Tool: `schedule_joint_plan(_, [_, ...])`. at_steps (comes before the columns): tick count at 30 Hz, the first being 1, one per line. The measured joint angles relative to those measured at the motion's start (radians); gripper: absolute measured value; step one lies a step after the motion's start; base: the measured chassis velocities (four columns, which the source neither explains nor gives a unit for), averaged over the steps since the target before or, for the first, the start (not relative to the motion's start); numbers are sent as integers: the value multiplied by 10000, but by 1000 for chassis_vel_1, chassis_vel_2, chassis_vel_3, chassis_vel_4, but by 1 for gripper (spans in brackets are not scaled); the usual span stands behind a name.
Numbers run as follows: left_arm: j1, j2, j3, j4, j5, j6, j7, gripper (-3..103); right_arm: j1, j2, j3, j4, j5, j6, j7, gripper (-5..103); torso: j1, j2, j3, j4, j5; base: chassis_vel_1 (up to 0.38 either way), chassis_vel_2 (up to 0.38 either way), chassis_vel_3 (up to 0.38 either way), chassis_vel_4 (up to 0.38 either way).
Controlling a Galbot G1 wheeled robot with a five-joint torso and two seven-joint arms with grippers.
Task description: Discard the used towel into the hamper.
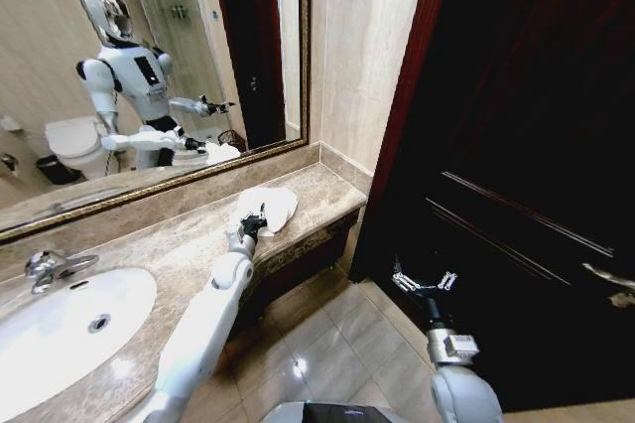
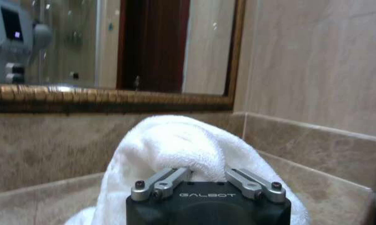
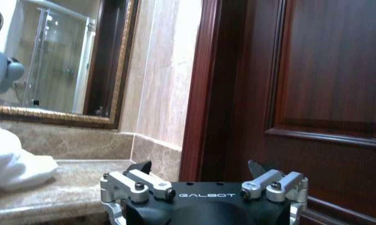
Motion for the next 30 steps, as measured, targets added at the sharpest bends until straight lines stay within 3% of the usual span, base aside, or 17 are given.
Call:
schedule_joint_plan(6, [940,90,-437,-1130,345,-383,439,6,70,6,-35,136,350,175,-128,100,0,1,0,1,1,0,0,0,0])
schedule_joint_plan(10, [1949,170,-928,-2277,698,-1068,808,6,173,19,-52,225,508,554,-202,100,0,1,-1,1,0,0,0,0,0])
schedule_joint_plan(16, [2616,163,-1277,-3152,919,-1357,911,6,256,38,-96,238,606,946,-176,100,0,2,-1,0,1,0,0,0,0])
schedule_joint_plan(23, [3125,56,-1635,-3751,1745,-1897,891,6,343,60,-101,454,722,1059,-46,100,0,1,0,0,1,0,0,0,0])
schedule_joint_plan(30, [4031,-441,-2291,-4652,2461,-2530,944,6,436,140,-93,660,701,1069,342,100,0,1,0,1,2,0,0,0,0])
